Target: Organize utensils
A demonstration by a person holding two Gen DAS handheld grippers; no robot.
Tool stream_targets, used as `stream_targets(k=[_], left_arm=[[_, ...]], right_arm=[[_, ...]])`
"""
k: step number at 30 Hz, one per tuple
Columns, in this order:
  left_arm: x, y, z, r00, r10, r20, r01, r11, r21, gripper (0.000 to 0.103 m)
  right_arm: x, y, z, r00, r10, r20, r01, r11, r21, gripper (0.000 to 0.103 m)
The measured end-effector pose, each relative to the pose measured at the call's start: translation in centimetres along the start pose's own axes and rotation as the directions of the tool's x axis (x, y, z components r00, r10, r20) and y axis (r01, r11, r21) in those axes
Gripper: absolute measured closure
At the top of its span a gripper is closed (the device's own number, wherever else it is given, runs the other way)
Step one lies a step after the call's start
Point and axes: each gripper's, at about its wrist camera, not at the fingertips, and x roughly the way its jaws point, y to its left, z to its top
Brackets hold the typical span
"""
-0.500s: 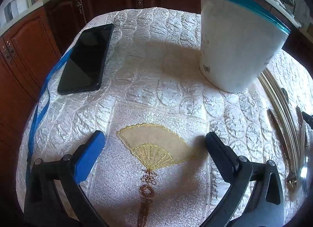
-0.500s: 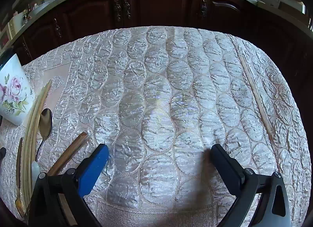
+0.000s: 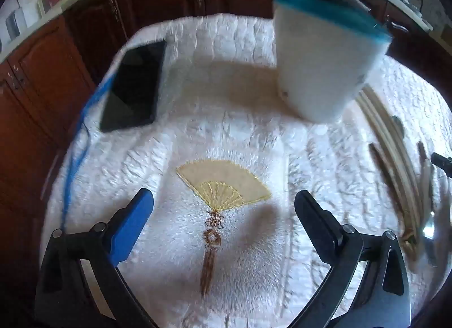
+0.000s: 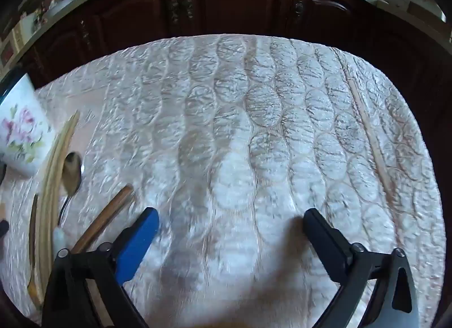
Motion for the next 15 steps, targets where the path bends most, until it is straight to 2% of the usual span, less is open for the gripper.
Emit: stream_targets(k=[5, 10, 15], left_arm=[[-4.9, -0.3, 1.5, 0.994, 0.011, 0.106, -0.012, 1.000, 0.006, 0.002], [-9.5, -0.8, 4.2, 0.981, -0.006, 0.193, 0.005, 1.000, 0.008, 0.002], [-13.2, -1.7, 5.3, 0.966, -0.014, 0.260, 0.010, 1.000, 0.014, 0.002]], right_arm=[[-6.7, 0.4, -0.7, 0.994, 0.052, 0.093, -0.059, 0.996, 0.072, 0.007], [-13.4, 2.1, 0.3, 0.977, 0.094, 0.192, -0.111, 0.990, 0.083, 0.007], [-18.3, 6.3, 1.1, 0.956, 0.095, 0.276, -0.111, 0.993, 0.042, 0.007]])
